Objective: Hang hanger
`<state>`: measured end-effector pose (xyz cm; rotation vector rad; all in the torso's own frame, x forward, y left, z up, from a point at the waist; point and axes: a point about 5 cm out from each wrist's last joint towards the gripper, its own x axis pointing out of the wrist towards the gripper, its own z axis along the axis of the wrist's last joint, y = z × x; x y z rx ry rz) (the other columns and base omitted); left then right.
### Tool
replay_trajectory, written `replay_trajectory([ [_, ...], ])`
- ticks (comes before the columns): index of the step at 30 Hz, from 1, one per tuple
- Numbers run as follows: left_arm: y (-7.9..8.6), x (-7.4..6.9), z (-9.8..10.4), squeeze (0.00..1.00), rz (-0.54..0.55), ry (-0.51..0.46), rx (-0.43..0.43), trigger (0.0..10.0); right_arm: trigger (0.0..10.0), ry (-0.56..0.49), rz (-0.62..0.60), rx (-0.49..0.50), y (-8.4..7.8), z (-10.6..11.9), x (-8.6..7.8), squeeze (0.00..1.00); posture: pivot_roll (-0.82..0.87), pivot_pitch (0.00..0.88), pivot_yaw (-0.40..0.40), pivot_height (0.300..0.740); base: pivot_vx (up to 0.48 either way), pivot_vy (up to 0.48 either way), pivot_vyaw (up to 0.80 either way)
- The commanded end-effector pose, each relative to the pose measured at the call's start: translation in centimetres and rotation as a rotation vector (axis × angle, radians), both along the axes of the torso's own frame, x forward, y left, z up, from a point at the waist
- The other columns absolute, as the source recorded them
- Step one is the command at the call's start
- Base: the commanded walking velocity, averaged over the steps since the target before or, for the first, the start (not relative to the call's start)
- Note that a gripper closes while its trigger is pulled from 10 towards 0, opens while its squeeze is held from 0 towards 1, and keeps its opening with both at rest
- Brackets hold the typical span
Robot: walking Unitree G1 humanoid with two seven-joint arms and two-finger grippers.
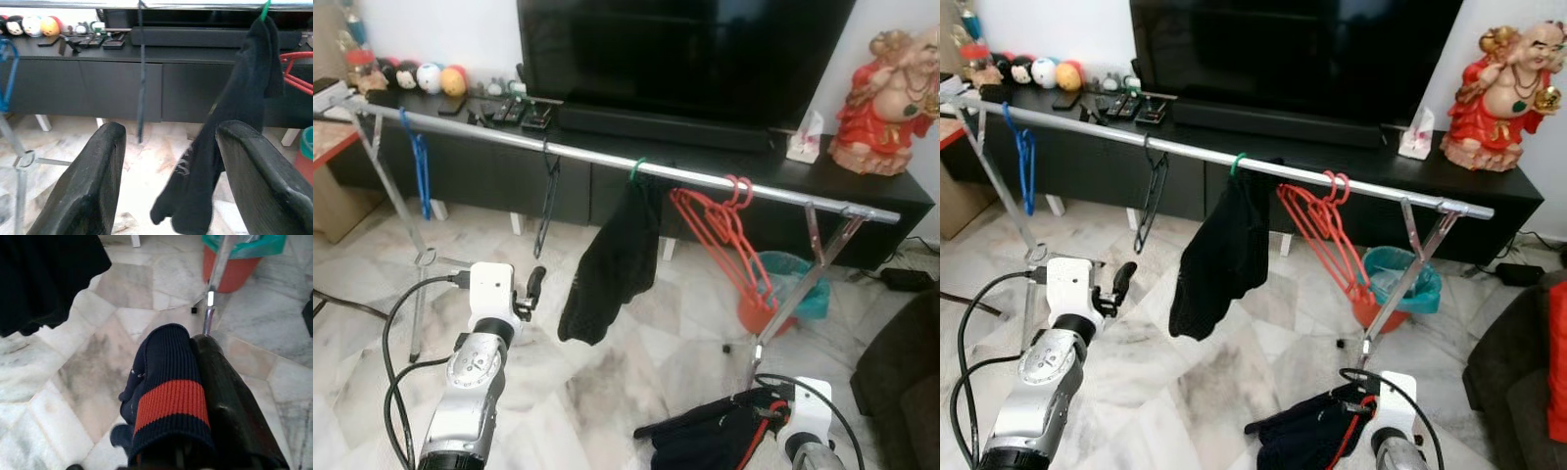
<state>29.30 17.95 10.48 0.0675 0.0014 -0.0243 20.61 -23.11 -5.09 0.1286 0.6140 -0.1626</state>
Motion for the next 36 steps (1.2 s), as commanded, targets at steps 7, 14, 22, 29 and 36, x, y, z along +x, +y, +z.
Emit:
replay_trajectory([
  [7, -0.4, 0.3, 0.6, 0.0, -0.009, -0.019, -0.003, 10.0, 10.0, 0.02, 0.046, -0.004, 0.1, -0.2, -0.1, 0.0, 0.02, 0.0, -0.045, 0.74, 0.302, 0.0, 0.0],
  [14, -0.2, 0.3, 0.8, 0.0, 0.003, -0.028, -0.003, 10.0, 10.0, 0.147, 0.106, -0.035, 0.3, -1.4, -1.5, 0.0, 0.02, 0.0, -0.046, 0.74, 0.306, 0.0, 0.6],
  [22, -0.2, 0.4, 1.0, 0.0, -0.001, -0.038, -0.013, 10.0, 10.0, 0.239, 0.133, -0.028, 0.5, -2.2, -2.5, 0.0, 0.02, 0.0, -0.047, 0.74, 0.306, 0.0, 0.13],
  [29, -0.2, 0.5, 1.2, 0.0, -0.025, -0.037, -0.031, 10.0, 10.0, 0.288, 0.135, -0.033, 0.4, -2.7, -3.3, 0.0, 0.02, 0.0, -0.046, 0.74, 0.307, 0.0, 0.0],
  [36, 0.8, 0.7, 1.3, 0.0, -0.082, -0.003, -0.018, 10.0, 10.0, 0.325, 0.138, -0.036, 0.2, -3.1, -4.1, 0.0, 0.02, 0.0, -0.047, 0.74, 0.212, 0.0, 0.0],
])
